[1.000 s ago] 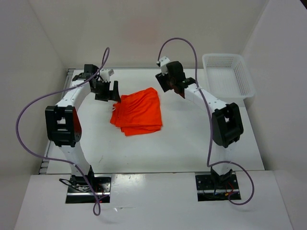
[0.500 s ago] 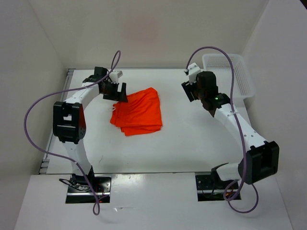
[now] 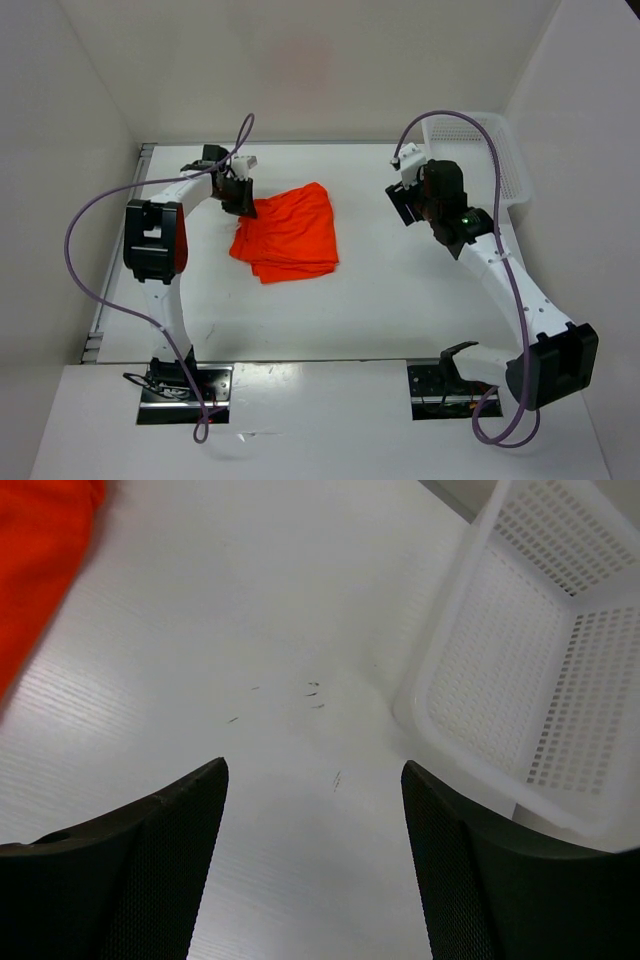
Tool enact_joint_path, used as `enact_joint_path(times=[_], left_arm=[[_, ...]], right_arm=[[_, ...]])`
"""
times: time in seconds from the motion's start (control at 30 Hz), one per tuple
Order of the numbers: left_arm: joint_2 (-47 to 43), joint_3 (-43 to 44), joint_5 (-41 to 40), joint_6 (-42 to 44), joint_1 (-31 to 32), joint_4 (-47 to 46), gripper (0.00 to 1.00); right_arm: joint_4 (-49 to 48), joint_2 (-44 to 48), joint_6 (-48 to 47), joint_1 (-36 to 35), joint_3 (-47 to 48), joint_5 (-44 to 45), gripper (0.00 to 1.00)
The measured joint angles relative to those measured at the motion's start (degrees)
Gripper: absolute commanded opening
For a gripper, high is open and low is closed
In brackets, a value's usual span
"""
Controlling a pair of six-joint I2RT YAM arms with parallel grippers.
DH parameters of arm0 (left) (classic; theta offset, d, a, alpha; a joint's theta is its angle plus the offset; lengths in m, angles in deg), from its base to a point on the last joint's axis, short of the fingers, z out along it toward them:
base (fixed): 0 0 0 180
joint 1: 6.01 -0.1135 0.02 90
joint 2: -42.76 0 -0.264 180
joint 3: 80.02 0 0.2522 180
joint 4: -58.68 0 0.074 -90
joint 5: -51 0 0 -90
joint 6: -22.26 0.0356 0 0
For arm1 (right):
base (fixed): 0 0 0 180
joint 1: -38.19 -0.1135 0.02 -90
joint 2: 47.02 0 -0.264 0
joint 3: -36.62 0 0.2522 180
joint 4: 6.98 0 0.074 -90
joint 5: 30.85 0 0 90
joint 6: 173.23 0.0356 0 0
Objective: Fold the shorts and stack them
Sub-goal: Fold the shorts
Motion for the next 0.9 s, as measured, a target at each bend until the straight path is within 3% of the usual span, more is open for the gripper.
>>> enact_joint_path(times=[0.07, 0.3, 0.4, 0.47, 0.63, 0.77, 0.9], left_arm=[[0.13, 0.44, -0.22, -0.07, 0.0, 0.22, 0.11], [1.73, 4.59, -2.01, -0.02, 0.07, 0.28, 0.3], [1.73, 5.05, -3.1, 0.31, 0.07, -0.07, 0.79], [1.73, 5.38, -3.48, 0.39, 0.07, -0.13, 0.97], [-1.36, 3.48, -3.61, 0.07, -0.76, -1.7, 1.0], [-12.2, -1.22, -5.95, 0.02, -5.07, -3.34, 1.0], [-24.5, -1.09, -14.69, 0.02, -12.44, -6.19, 1.0]], right_arm=[[0.0, 0.48, -0.13, 0.26, 0.0, 0.02, 0.75], [-0.35, 0.9, -0.15, 0.39, -1.18, 0.02, 0.75], [-0.44, 0.9, -0.17, 0.39, -1.33, 0.02, 0.75], [-0.48, 0.9, -0.15, 0.39, -1.36, 0.02, 0.77], [-1.73, 0.9, -0.2, 0.39, -1.42, 0.9, 0.81], [-4.28, 0.9, -0.11, 1.38, -1.77, 2.03, 0.82], [-7.34, 1.01, -0.09, 3.45, -2.6, 2.86, 0.82]])
